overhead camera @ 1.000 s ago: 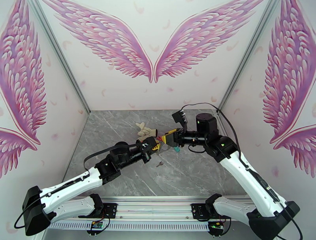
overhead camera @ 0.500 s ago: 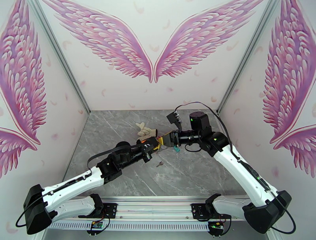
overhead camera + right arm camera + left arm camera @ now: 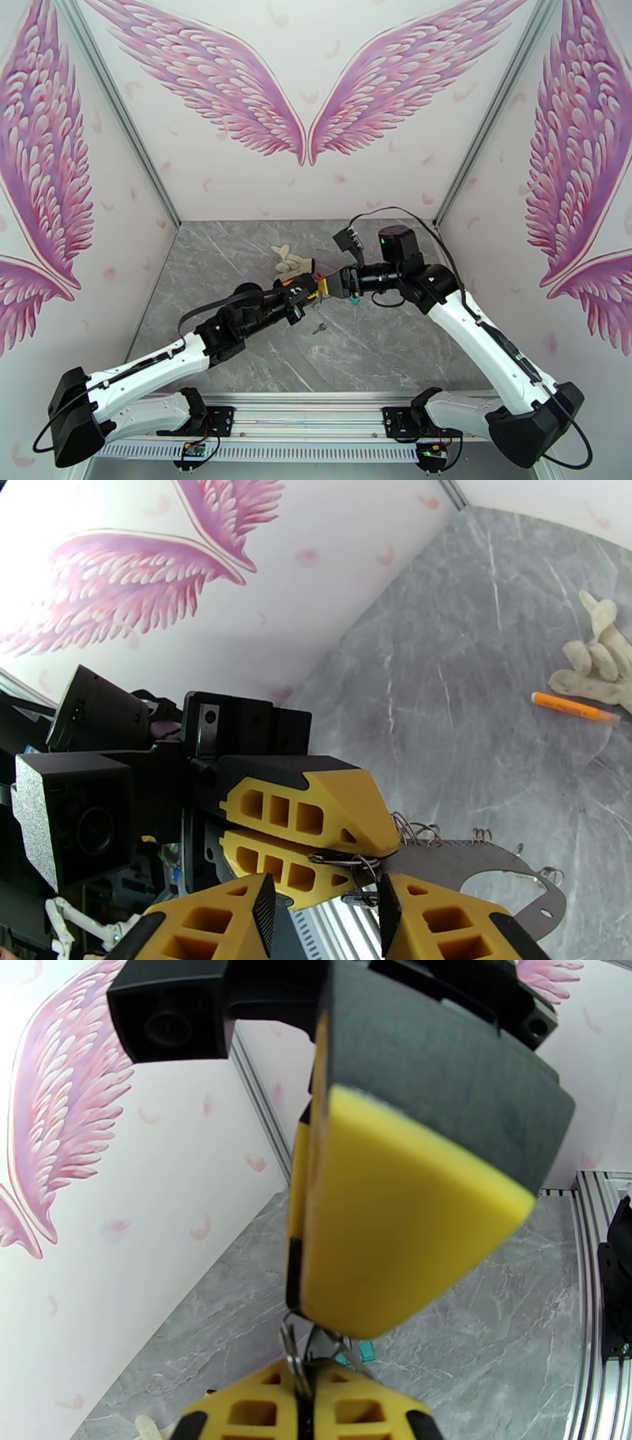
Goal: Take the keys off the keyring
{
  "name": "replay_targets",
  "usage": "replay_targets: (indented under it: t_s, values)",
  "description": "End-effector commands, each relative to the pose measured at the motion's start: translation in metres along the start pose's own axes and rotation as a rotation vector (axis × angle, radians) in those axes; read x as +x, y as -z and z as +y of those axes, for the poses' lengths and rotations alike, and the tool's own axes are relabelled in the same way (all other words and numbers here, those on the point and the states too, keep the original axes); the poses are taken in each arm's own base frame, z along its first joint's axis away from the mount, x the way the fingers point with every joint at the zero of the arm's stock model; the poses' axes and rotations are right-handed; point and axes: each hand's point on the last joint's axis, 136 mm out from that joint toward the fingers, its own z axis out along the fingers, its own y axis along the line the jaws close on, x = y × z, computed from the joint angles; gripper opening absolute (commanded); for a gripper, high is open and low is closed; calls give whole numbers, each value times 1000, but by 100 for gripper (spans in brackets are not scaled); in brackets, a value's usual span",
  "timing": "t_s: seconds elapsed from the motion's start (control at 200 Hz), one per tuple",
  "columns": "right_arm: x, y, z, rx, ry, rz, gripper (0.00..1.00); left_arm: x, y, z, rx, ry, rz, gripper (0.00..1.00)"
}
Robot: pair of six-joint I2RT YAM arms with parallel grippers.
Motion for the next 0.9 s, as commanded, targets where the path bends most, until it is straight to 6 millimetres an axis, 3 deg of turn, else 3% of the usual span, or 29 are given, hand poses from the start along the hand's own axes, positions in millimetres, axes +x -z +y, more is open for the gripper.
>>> replay_targets:
  t_s: [0.0, 0.155, 0.335, 0.61, 0.815, 0.895]
  values:
    - [4, -3, 0, -21, -14, 25, 38, -24, 1, 12, -38, -14, -58, 7]
    - [7, -5, -1, -27, -15, 33, 27, -26, 1, 12, -40, -14, -62, 7]
    - [6, -8, -7, -11, -23, 33, 26, -26, 1, 10, -25, -16, -66, 7]
    - [3, -12, -15, 22, -26, 30, 14, -25, 1, 8, -16, -25, -64, 7]
    - [7, -8, -13, 46, 14, 21, 0, -22, 3, 13, -46, -20, -53, 7]
    - [7, -4, -12, 65, 40, 5, 0, -21, 3, 13, -49, -16, -51, 7]
